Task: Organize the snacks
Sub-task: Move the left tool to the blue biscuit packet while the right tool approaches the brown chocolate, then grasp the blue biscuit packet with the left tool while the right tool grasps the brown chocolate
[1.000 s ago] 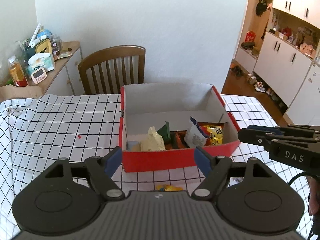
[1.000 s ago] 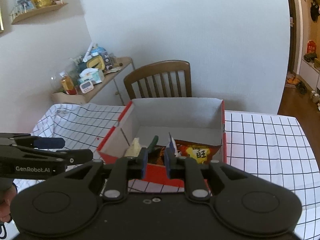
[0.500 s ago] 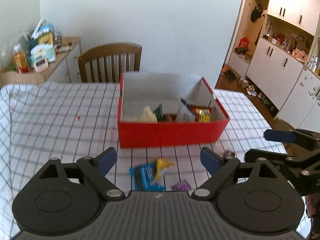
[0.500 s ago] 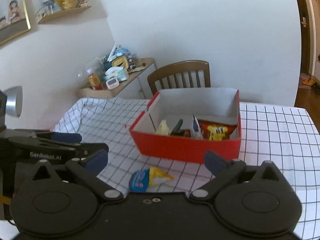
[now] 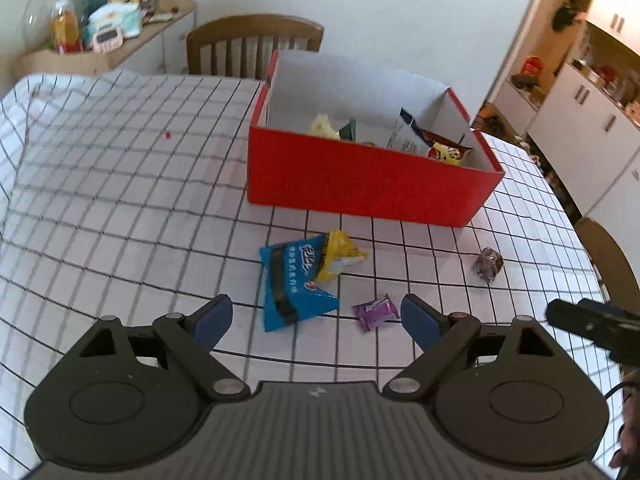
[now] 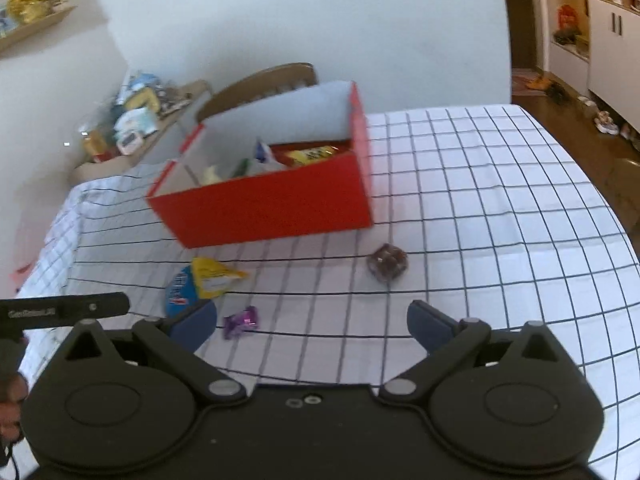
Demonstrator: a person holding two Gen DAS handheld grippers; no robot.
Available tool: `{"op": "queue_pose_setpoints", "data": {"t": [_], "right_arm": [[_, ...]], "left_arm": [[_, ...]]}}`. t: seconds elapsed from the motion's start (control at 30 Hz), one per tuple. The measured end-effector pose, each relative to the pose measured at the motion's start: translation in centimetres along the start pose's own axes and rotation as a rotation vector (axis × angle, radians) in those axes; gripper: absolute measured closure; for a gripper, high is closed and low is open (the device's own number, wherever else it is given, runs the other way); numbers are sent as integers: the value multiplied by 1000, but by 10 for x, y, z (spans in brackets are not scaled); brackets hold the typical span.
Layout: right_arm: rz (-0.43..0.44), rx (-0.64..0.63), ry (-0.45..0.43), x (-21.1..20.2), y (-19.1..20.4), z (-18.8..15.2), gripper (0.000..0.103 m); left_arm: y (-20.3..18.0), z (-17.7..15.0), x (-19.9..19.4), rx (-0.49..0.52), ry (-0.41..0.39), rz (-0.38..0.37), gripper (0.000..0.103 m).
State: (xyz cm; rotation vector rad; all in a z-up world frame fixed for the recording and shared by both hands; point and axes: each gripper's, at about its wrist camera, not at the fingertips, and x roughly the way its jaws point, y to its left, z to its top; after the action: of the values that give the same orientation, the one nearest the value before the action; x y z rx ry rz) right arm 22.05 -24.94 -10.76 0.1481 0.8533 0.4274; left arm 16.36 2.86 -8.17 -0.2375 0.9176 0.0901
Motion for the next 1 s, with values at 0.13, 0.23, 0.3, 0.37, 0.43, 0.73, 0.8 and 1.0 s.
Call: {"op": "queue_pose_setpoints", "data": {"t": [0.13,0.23,0.3,0.37,0.43,0.73,0.8,1.0], "right_arm": [[-74,11,18,20,-9,-1,4],[-56,58,49,33,-24,-1,4],[-55,101,65,44,-31,3,4],[-87,90,96,58,-33,7,4],[-118,65,112,70,-31,11,4],[-187,140,128,110,-53,29,22],[-174,127,143,117,-56,30,26],[-136,78,147,127,-55,33,43]], "left_arm": [[3,0,18,-45,30,31,11],[10,4,30,-76,39,64,11],[12,7,39,-96,51,79,11],[14,10,48,-113,65,91,12],[17,12,56,-128,84,99,12],[40,23,90,-215,195,40,12],[43,24,95,-217,209,29,18],[44,26,108,-216,244,-11,36]]}}
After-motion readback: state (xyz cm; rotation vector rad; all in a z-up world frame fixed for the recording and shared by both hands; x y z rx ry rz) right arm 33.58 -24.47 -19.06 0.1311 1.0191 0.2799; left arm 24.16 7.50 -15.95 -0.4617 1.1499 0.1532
